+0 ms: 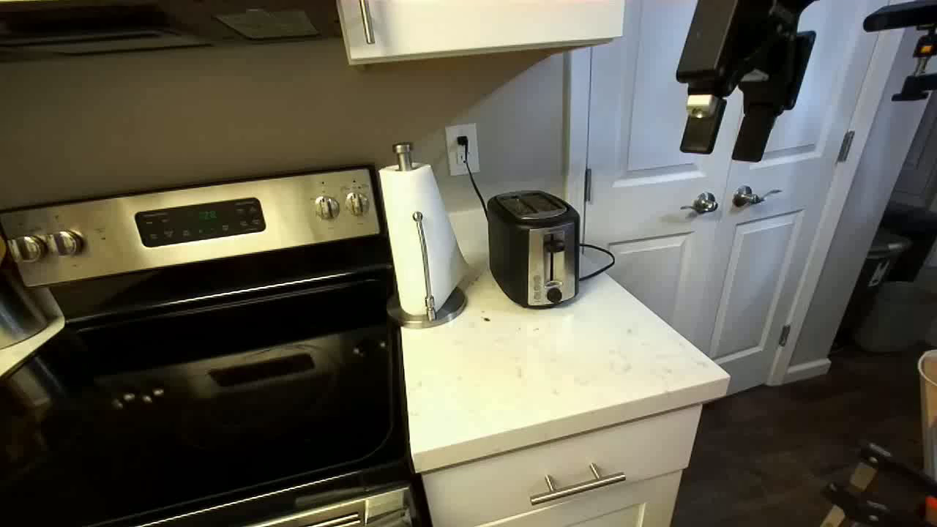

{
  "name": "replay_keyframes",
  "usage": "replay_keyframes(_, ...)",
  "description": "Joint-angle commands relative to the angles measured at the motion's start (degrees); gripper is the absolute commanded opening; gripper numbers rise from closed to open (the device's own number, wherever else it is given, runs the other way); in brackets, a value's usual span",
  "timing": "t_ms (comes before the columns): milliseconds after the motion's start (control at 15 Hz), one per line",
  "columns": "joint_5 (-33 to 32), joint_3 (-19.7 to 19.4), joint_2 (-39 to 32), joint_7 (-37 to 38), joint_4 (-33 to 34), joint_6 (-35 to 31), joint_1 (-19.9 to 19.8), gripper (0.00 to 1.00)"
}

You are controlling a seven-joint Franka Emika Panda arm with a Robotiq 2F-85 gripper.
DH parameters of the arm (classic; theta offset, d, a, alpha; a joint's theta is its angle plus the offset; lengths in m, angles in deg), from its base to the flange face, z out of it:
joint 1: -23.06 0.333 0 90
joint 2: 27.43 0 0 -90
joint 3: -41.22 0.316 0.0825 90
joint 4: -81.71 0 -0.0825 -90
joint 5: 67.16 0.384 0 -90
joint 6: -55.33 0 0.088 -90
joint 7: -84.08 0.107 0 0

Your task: Push down the toaster lever

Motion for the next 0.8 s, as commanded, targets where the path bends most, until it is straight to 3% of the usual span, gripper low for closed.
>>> replay_keyframes(0,0.10,0.23,-0.01,-0.10,0.17,0.23,-0.33,1.00)
replay_keyframes(733,0.10,0.23,-0.01,-0.10,0.17,0.23,-0.33,1.00)
